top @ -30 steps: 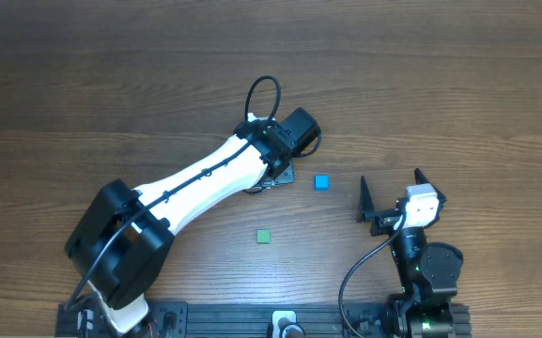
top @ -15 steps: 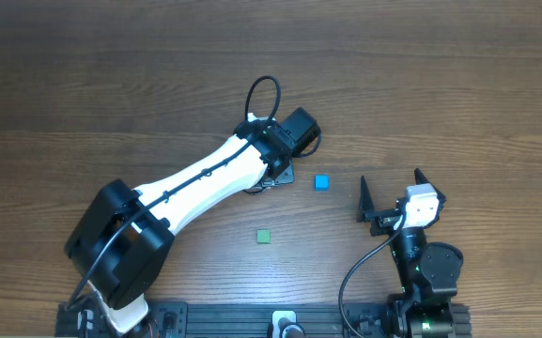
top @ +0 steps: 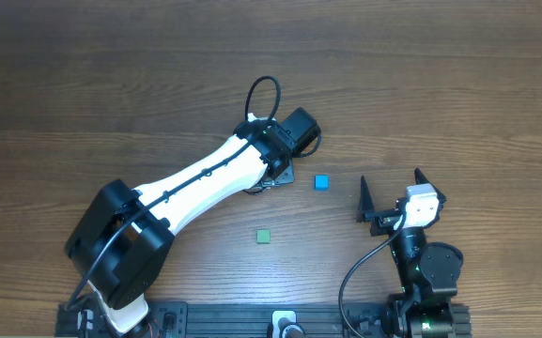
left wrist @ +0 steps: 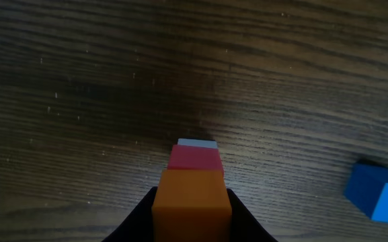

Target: Stack Cubes

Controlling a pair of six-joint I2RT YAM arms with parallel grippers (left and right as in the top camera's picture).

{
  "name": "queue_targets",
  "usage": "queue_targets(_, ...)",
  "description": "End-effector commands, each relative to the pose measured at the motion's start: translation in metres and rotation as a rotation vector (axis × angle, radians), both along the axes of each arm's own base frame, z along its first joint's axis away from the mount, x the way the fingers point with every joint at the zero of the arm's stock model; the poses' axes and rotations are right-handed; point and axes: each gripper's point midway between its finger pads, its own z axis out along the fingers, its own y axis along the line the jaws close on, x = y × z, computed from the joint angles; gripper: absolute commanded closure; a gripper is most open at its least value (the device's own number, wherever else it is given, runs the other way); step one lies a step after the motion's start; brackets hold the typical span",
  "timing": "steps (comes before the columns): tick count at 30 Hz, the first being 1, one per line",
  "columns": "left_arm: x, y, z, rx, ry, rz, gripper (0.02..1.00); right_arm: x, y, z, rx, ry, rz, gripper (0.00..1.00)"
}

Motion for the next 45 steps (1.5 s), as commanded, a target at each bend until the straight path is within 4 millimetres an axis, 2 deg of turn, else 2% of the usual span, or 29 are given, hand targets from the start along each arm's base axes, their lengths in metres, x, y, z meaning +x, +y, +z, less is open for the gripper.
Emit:
queue_targets(1, -0.002, 0.004, -0.007, 0.007, 0.019, 0.018, 0.956, 0.0, 0.0, -0.002, 0.0, 0.0, 0.0, 0.012)
queue_targets(12, -0.004, 0.006, -0.01, 0.013, 0.025, 0.022, 0.921, 0.0, 0.0, -0.002, 0.0, 0.0, 0.0, 0.009)
queue_targets(16, -0.004, 0.006, -0.01, 0.012, 0.025, 0.022, 0.884, 0.0, 0.0, -0.002, 0.0, 0.0, 0.0, 0.009)
queue_targets(18, -0.004, 0.006, -0.01, 0.012, 0.025, 0.022, 0.836, 0.0, 0.0, -0.003, 0.0, 0.0, 0.0, 0.007)
queue_targets(21, -0.004, 0.006, -0.01, 0.012, 0.025, 0.022, 0.673, 0.0, 0.0, -0.002, 0.0, 0.0, 0.0, 0.007)
queue_targets(22, -0.004, 0.006, -0.01, 0.012, 0.025, 0.022, 0.579, 0.0, 0.0, -0.002, 0.0, 0.0, 0.0, 0.007)
queue_targets(26, -0.005, 0.006, -0.011, 0.009, 0.027, 0.025, 0.367, 0.0, 0.0, -0.002, 0.0, 0.0, 0.0, 0.009)
queue_targets(28, -0.004, 0.006, -0.01, 0.009, 0.026, 0.025, 0.185, 0.0, 0.0, -0.002, 0.0, 0.0, 0.0, 0.009)
queue_targets(30, -0.004, 0.006, -0.009, 0.006, 0.023, 0.025, 0.064, 0.0, 0.0, -0.002, 0.0, 0.0, 0.0, 0.009)
queue_targets(31, -0.003, 0.005, -0.007, 0.0, 0.017, 0.025, 0.018, 0.0, 0.0, -0.002, 0.0, 0.0, 0.0, 0.009)
queue_targets(32, -0.002, 0.004, -0.005, -0.006, 0.011, 0.025, 0.018, 0.0, 0.0, -0.002, 0.0, 0.0, 0.0, 0.007)
queue_targets(41, 0.006, 0.002, 0.049, -0.098, -0.118, 0.029, 0.018, 0.0, 0.0, -0.002, 0.0, 0.0, 0.0, 0.007)
queue_targets(45, 0.018, 0.017, 0.09, -0.108, -0.258, 0.06, 0.018, 0.0, 0.0, -0.002, 0.0, 0.0, 0.0, 0.007)
